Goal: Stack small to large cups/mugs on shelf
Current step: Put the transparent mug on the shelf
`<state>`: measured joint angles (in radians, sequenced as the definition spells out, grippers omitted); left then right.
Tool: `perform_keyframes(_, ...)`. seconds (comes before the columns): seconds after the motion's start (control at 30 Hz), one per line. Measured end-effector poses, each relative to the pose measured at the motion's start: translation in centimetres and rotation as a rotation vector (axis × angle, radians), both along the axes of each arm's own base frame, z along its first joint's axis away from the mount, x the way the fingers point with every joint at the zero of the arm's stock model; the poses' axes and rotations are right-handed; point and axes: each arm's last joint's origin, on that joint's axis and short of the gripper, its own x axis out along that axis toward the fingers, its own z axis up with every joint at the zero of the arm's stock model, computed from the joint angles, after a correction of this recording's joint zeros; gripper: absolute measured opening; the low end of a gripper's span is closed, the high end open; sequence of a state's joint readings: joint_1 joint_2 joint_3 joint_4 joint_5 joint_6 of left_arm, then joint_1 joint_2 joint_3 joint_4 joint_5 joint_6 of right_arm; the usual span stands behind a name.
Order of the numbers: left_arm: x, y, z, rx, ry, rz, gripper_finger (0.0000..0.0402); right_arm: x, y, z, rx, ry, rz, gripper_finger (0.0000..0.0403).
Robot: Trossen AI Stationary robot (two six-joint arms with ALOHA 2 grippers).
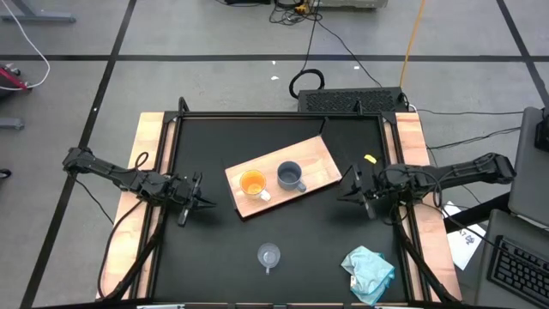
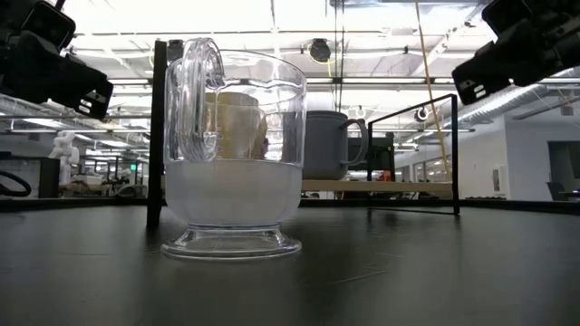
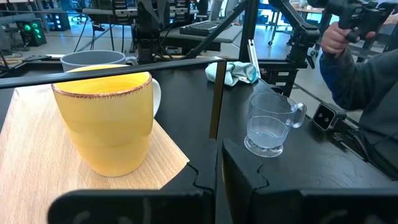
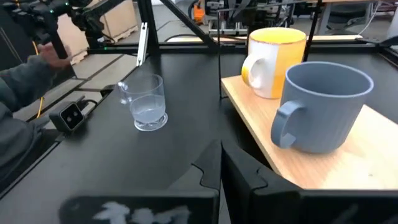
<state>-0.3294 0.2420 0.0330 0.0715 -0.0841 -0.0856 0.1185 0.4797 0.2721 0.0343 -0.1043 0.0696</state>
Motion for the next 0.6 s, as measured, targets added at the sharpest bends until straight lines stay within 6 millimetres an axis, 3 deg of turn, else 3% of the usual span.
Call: perform_keyframes(0.6, 0.05, -0.02, 0.48, -0.017, -0.045, 0.001, 0.0026, -0.45, -0.02, -0.03, 0.025, -0.01, 0.001, 0.0)
